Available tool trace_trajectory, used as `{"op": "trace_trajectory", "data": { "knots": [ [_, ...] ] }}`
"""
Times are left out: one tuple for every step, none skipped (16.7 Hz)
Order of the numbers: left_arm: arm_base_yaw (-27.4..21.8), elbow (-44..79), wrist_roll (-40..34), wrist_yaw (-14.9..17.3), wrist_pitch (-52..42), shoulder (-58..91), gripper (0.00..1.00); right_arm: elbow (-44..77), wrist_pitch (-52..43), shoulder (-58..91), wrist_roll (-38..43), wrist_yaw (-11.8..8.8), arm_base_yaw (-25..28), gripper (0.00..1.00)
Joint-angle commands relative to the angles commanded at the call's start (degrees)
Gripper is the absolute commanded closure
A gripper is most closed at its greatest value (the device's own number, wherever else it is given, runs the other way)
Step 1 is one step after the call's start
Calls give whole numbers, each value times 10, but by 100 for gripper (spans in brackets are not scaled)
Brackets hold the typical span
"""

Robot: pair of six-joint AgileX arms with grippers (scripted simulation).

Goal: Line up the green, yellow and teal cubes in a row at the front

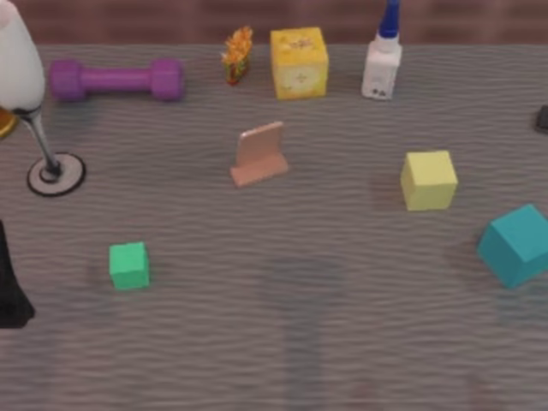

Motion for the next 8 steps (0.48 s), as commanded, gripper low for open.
{"op": "trace_trajectory", "data": {
  "knots": [
    [0,0,0,0,0,0,0,0,0,0,0,0,0,0],
    [0,0,0,0,0,0,0,0,0,0,0,0,0,0],
    [-1,5,-2,0,-4,6,0,0,0,0,0,0,0,0],
    [-4,16,-5,1,-12,17,0,0,0,0,0,0,0,0],
    [-8,33,-10,1,-23,35,0,0,0,0,0,0,0,0],
    [-12,54,-17,1,-37,60,0,0,0,0,0,0,0,0],
    [-17,79,-25,1,-55,90,0,0,0,0,0,0,0,0],
    [-23,108,-34,1,-75,126,0,0,0,0,0,0,0,0]
  ]
}}
